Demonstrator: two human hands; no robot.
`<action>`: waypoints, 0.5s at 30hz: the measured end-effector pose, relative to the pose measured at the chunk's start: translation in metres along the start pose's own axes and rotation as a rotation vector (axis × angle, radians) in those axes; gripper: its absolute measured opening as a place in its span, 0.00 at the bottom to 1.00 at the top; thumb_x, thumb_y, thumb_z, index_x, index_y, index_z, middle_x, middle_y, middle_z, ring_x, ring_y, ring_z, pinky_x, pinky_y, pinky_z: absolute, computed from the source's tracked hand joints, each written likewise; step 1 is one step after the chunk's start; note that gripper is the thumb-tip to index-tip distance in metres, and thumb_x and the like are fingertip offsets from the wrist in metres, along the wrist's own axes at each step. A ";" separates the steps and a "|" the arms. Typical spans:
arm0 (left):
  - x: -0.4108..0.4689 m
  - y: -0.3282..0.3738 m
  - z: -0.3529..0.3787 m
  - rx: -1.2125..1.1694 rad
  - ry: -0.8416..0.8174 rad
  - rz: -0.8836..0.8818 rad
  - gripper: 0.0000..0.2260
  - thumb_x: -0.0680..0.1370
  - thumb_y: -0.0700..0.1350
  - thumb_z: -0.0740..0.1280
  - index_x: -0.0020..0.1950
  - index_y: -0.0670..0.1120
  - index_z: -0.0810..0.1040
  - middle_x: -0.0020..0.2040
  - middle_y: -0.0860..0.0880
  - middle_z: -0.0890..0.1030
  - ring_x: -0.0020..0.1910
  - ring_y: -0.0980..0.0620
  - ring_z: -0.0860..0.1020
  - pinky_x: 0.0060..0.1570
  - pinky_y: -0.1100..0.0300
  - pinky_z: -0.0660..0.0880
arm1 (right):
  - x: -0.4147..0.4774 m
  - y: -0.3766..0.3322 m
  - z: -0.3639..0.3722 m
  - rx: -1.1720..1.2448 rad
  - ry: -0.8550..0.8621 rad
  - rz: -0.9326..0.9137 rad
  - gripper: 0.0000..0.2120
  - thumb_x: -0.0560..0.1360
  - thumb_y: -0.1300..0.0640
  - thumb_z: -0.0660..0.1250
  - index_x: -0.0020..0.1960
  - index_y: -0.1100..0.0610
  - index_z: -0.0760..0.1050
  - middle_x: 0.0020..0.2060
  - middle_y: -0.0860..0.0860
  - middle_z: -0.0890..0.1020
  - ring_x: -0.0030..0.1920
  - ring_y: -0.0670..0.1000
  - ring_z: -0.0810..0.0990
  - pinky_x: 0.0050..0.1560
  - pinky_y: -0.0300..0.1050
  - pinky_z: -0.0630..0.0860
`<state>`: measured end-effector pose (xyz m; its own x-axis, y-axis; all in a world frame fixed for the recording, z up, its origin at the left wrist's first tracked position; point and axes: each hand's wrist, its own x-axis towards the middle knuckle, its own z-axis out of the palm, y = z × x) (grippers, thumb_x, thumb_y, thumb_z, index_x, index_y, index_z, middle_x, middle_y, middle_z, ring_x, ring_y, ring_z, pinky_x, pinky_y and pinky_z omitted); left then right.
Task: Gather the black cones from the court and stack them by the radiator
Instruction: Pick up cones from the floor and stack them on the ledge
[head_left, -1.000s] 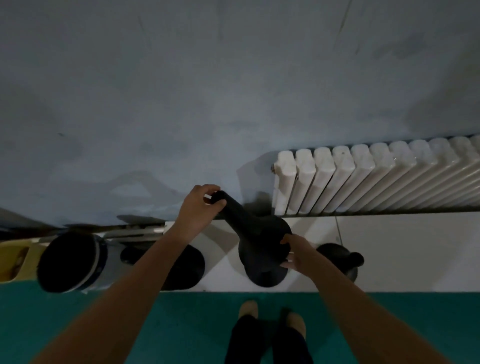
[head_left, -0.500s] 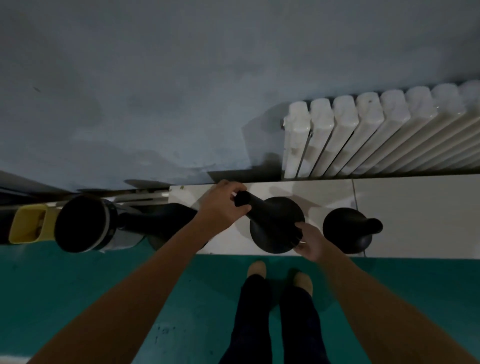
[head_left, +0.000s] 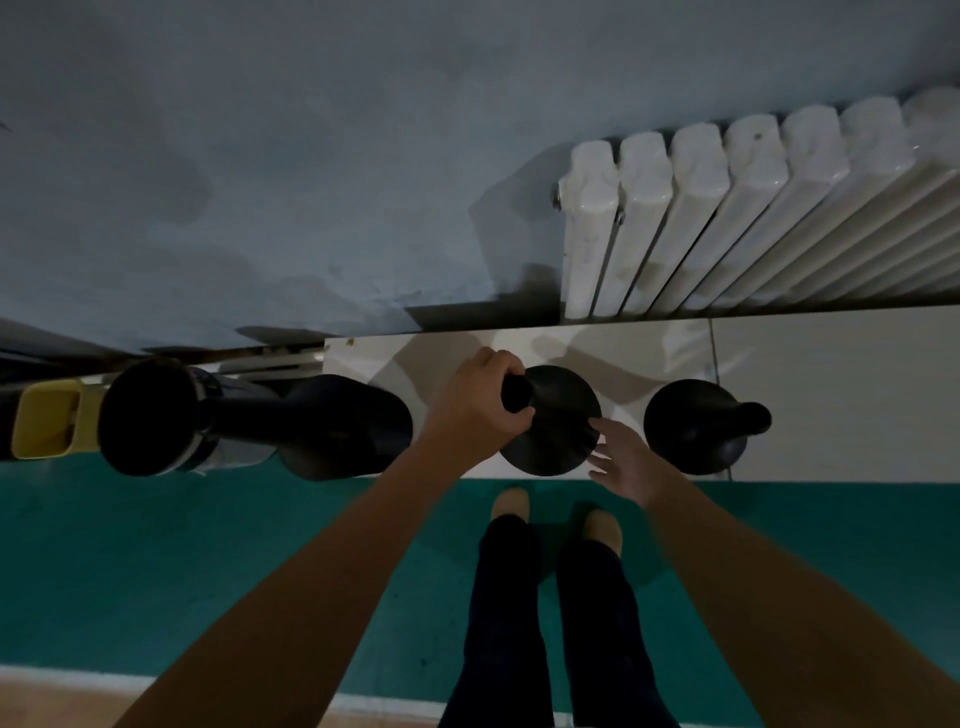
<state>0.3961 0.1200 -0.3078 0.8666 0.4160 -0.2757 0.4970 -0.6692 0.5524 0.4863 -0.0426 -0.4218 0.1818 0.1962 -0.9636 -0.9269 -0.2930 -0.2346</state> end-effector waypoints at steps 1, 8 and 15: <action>0.001 0.002 0.004 0.029 -0.008 0.001 0.15 0.70 0.46 0.72 0.54 0.45 0.75 0.49 0.48 0.74 0.47 0.52 0.73 0.42 0.63 0.66 | 0.000 -0.002 -0.001 -0.010 -0.011 -0.011 0.20 0.81 0.54 0.60 0.71 0.57 0.65 0.70 0.56 0.68 0.71 0.58 0.66 0.71 0.54 0.60; 0.009 0.006 0.035 0.140 -0.116 -0.068 0.15 0.73 0.44 0.69 0.59 0.47 0.72 0.55 0.49 0.72 0.53 0.50 0.71 0.45 0.61 0.64 | 0.001 -0.010 -0.015 -0.042 -0.055 -0.035 0.20 0.82 0.53 0.57 0.73 0.56 0.64 0.72 0.60 0.67 0.72 0.58 0.65 0.71 0.53 0.59; 0.010 0.006 0.038 0.137 -0.117 -0.162 0.10 0.76 0.42 0.65 0.57 0.46 0.73 0.53 0.48 0.73 0.51 0.49 0.73 0.43 0.61 0.64 | -0.018 -0.024 -0.029 -0.037 -0.131 -0.069 0.20 0.82 0.54 0.56 0.72 0.60 0.65 0.69 0.61 0.70 0.70 0.59 0.68 0.67 0.52 0.63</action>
<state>0.4092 0.0972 -0.3370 0.7701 0.4560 -0.4461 0.6249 -0.6797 0.3840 0.5144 -0.0665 -0.4024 0.1985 0.3368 -0.9204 -0.9005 -0.3081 -0.3069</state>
